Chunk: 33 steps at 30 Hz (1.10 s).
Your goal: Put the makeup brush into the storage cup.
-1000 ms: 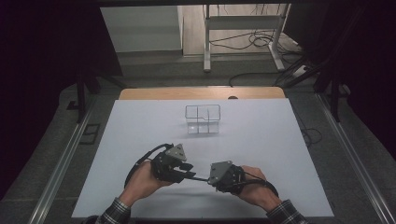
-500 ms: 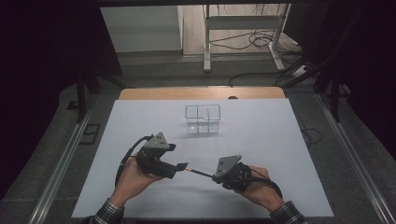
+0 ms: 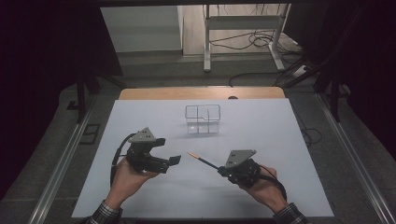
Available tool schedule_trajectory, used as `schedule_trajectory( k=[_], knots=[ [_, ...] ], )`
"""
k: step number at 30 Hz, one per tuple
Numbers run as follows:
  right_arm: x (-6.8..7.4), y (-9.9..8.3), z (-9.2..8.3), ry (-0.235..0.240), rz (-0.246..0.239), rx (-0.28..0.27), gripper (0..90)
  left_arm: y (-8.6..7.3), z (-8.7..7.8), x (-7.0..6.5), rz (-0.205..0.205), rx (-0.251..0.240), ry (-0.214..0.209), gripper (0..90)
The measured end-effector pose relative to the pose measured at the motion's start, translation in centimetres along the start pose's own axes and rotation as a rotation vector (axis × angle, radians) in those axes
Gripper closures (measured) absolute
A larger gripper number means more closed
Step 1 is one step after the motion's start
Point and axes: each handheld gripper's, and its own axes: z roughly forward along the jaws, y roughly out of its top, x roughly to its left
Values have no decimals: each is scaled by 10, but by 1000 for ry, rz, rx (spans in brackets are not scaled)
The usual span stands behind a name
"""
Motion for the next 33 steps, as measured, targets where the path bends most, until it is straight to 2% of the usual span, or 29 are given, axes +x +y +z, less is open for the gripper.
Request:
schedule_trajectory(
  k=[6,11,15,20,27,33],
  knots=[
    [-4,0,-6,-23,75,-71,848,0,6,-1,-39,-25,-46,156],
    [-2,2,-10,-37,112,-125,848,0,15,-3,-66,-32,-81,215],
    [-1,4,-11,-39,133,-155,848,0,22,-3,-103,-60,-123,278],
    [3,7,-11,-41,147,-190,848,1,27,-2,-151,-85,-170,349],
    [10,12,-7,-42,138,-220,848,3,34,1,-221,-127,-263,466],
    [14,16,-4,-39,131,-232,848,2,40,1,-251,-131,-306,561]
  ],
)
